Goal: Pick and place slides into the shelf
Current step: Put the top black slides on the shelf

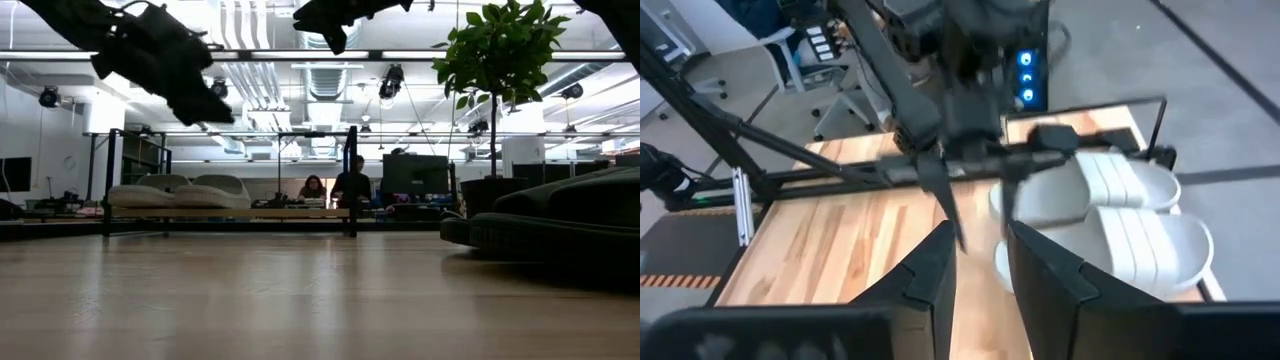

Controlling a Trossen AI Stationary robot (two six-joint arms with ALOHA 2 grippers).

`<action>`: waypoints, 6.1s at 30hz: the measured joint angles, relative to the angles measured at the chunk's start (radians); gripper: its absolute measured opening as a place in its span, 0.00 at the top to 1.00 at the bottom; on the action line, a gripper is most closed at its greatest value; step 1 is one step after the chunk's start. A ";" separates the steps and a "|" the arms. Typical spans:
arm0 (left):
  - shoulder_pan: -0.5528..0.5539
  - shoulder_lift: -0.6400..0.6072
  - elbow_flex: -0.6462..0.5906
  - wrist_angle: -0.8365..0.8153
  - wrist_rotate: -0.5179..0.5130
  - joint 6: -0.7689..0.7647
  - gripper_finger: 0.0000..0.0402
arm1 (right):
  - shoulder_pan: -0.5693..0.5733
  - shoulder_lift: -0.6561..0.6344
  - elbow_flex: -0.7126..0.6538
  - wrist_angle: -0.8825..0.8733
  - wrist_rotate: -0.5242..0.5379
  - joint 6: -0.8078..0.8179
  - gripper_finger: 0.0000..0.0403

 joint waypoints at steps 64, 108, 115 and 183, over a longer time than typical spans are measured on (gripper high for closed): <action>-0.850 -0.870 -0.273 -0.048 -0.658 -0.029 1.00 | 0.260 -0.764 -1.128 0.688 0.527 0.010 0.84; -0.850 -0.811 -0.295 0.001 -0.712 0.008 1.00 | 0.489 -0.839 -1.632 0.878 0.409 0.004 0.84; -0.850 -0.811 -0.332 0.076 -0.720 0.011 1.00 | 0.490 -0.846 -1.599 0.811 0.387 0.202 0.84; -0.849 -0.805 -0.339 0.155 -0.763 0.027 1.00 | 0.971 -0.778 -1.544 0.084 0.919 1.782 0.63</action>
